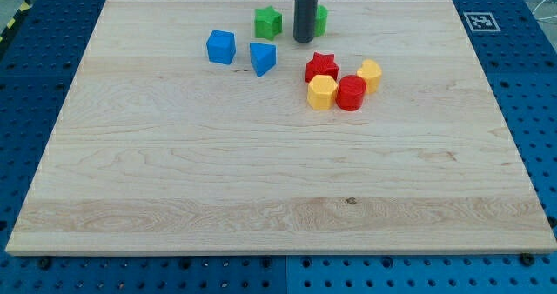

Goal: Slide the green circle along with the green star down and left

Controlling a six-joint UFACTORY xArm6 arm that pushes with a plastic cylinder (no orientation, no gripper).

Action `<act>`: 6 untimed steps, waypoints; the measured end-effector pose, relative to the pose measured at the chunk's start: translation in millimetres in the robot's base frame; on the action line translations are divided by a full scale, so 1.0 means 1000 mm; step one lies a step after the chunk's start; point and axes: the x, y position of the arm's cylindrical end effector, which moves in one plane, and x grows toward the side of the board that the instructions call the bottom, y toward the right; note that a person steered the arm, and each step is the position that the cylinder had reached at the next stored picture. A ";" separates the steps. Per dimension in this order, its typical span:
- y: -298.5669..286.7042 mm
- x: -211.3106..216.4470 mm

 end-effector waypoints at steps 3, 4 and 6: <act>0.091 -0.031; 0.079 -0.050; 0.020 -0.053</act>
